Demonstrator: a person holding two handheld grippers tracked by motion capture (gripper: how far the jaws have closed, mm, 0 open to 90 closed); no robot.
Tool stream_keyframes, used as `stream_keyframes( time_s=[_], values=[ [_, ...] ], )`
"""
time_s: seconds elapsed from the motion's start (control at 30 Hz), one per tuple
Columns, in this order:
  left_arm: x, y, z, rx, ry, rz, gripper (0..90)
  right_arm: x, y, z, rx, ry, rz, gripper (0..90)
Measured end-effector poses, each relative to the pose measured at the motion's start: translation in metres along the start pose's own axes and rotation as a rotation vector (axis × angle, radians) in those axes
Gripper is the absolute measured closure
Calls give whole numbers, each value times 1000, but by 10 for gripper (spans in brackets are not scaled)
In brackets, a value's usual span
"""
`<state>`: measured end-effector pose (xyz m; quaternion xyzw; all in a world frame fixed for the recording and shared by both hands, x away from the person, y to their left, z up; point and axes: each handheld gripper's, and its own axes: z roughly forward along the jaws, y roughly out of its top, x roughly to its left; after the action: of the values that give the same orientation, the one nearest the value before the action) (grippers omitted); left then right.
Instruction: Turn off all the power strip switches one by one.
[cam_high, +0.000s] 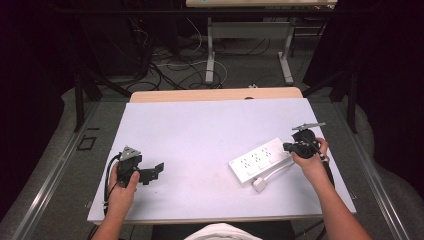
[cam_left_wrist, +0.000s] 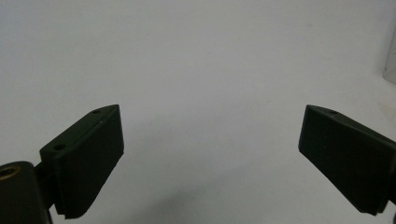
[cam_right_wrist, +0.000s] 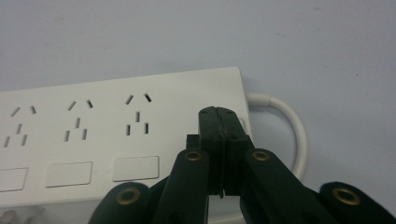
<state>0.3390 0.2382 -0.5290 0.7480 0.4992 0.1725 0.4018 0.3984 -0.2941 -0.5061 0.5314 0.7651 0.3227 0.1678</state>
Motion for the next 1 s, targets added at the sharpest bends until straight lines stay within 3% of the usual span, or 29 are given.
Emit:
stream_keyframes(
  time_s=[0.23,0.37,1.0],
  values=[
    [0,0,1,-16,8,1,68,8,2,-9,-3,22,1,900],
    [0,0,0,1,3,0,68,15,2,-12,4,44,3,900],
    [0,0,0,-3,4,1,71,39,-3,-13,41,86,-52,900]
  ],
)
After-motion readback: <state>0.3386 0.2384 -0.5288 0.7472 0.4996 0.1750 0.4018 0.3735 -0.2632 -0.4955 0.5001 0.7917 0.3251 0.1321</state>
